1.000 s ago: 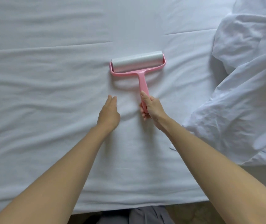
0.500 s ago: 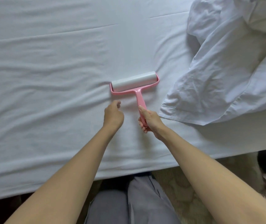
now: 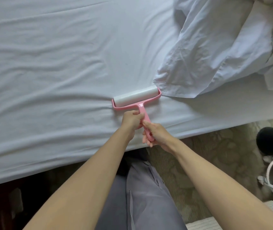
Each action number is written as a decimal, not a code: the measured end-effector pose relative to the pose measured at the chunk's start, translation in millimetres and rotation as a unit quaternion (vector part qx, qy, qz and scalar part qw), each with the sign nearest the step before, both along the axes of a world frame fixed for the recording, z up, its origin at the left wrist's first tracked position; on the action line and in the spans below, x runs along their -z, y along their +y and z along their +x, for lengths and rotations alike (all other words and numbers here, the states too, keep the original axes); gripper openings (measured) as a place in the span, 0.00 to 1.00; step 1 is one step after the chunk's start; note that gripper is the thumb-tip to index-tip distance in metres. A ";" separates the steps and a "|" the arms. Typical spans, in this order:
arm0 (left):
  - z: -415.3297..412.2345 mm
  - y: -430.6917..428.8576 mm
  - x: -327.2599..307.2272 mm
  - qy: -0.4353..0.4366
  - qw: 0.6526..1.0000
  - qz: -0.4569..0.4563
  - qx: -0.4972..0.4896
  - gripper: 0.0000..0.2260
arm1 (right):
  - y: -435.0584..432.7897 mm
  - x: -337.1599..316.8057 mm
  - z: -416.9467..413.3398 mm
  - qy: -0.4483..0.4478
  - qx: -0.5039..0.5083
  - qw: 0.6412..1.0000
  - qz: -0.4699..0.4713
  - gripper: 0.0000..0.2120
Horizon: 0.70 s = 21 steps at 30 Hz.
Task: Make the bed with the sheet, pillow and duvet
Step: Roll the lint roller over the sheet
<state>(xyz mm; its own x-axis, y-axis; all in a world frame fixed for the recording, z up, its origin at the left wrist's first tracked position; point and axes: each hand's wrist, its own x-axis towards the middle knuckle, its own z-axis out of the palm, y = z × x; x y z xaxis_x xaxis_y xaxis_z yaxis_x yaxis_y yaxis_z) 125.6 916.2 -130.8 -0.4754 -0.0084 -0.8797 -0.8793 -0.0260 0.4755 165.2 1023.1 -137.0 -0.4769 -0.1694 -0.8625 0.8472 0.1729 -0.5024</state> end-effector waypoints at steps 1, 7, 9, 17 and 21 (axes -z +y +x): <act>4.6 1.2 -0.5 -0.007 1.000 0.008 0.008 0.05 | 1.7 -2.0 5.4 0.003 0.004 1.000 0.002 0.20; 8.5 -0.4 -10.6 0.020 0.999 0.011 0.033 0.11 | -12.0 -2.3 24.0 0.118 0.111 0.983 0.084 0.17; 4.1 -6.6 -16.4 0.038 0.999 0.003 0.027 0.12 | -19.9 -2.9 19.6 0.152 0.111 0.977 0.100 0.18; -54.7 -49.9 -38.7 0.136 0.990 -0.026 -0.042 0.10 | -62.6 -16.8 -61.4 0.203 0.069 0.975 0.064 0.18; -90.1 -81.0 -31.7 0.146 0.986 -0.045 -0.067 0.12 | -90.7 -10.1 -103.3 0.191 0.034 0.981 0.022 0.13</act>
